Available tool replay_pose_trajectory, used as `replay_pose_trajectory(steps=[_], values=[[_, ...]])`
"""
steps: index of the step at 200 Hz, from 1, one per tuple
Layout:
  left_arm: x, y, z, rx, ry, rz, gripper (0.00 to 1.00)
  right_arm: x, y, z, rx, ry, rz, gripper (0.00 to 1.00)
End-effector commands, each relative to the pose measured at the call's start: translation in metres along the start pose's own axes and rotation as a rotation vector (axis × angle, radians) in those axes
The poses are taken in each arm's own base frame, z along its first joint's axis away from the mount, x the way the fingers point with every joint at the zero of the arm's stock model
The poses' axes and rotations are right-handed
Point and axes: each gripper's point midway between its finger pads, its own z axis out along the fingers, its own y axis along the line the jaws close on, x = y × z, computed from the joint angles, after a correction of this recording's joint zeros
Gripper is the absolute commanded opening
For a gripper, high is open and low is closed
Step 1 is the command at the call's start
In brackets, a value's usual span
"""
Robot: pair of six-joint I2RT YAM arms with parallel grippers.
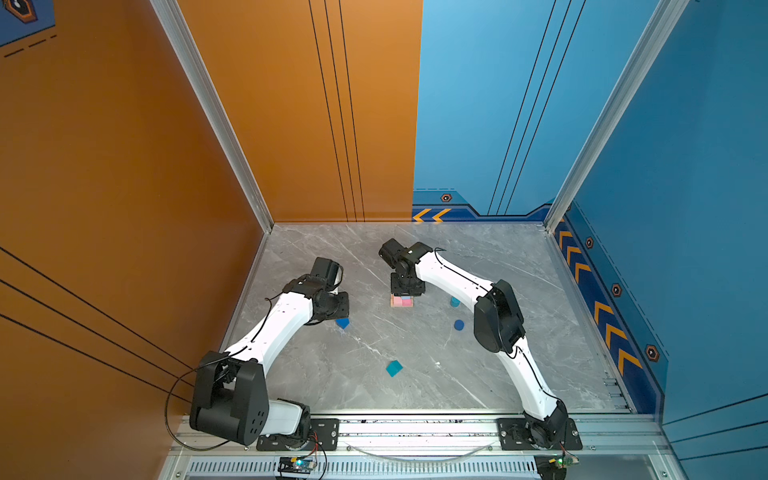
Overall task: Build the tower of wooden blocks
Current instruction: 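Lower the light blue cube onto the middle of the pink blocks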
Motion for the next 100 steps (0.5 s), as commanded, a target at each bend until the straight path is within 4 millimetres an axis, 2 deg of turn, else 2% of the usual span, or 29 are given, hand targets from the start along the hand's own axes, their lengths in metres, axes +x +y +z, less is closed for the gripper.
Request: replay_pose_trajectory(steps=[1, 100], values=[[0.003, 0.000, 0.002, 0.008, 0.014, 0.006, 0.46, 0.009, -0.005, 0.014, 0.023, 0.039, 0.008, 0.44], [0.004, 0.000, 0.002, 0.008, 0.014, 0.007, 0.46, 0.005, -0.004, 0.003, 0.012, 0.015, 0.011, 0.45]])
